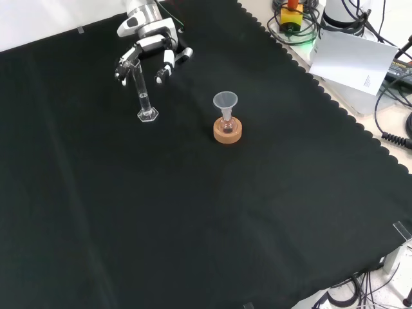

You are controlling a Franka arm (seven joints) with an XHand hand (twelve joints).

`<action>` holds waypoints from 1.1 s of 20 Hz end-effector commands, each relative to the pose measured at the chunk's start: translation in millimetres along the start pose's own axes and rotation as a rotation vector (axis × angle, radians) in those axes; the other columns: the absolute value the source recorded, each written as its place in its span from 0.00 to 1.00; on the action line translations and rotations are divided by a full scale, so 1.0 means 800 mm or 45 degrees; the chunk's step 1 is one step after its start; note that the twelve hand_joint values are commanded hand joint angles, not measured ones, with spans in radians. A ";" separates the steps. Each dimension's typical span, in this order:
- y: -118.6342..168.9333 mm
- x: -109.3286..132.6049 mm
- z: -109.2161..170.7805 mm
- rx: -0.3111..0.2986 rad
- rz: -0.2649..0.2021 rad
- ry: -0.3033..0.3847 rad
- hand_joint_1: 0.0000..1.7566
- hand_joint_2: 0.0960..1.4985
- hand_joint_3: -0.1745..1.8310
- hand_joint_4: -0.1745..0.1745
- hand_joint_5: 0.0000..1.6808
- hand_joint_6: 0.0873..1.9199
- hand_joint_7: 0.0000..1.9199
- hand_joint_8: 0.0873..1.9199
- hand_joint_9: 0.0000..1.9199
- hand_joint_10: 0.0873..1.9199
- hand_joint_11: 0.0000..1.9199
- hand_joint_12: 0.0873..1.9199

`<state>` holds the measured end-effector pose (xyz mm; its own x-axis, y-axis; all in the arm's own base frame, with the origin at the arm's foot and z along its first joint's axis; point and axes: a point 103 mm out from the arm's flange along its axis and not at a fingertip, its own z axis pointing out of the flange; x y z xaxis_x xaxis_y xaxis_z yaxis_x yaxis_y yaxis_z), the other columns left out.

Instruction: Pick up the graduated cylinder.

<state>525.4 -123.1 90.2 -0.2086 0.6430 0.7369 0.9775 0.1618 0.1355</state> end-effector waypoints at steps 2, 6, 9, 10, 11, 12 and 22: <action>0.005 -0.004 0.017 -0.013 -0.064 0.069 0.55 0.37 0.42 0.42 0.30 0.00 0.21 0.29 0.34 0.24 0.22 0.66; 0.011 -0.008 0.024 -0.022 -0.073 0.091 0.57 0.37 0.42 0.42 0.31 0.00 0.22 0.28 0.34 0.24 0.23 0.66; 0.017 -0.008 0.027 -0.025 -0.083 0.099 0.57 0.37 0.42 0.43 0.31 0.00 0.23 0.28 0.35 0.24 0.23 0.66; 0.018 -0.008 0.026 -0.027 -0.089 0.107 0.58 0.37 0.42 0.43 0.31 0.00 0.23 0.28 0.35 0.24 0.23 0.66; 0.019 -0.007 0.027 -0.033 -0.091 0.108 0.58 0.37 0.42 0.43 0.31 0.00 0.23 0.28 0.35 0.24 0.23 0.66; 0.021 -0.007 0.028 -0.042 -0.091 0.110 0.58 0.37 0.42 0.43 0.32 0.00 0.23 0.28 0.35 0.24 0.23 0.66; 0.025 -0.010 0.038 -0.062 -0.081 0.116 0.61 0.38 0.42 0.46 0.40 0.03 0.31 0.27 0.43 0.20 0.30 0.62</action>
<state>544.8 -104.1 68.9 -0.2706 0.5639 0.7802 0.9627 0.1641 0.2152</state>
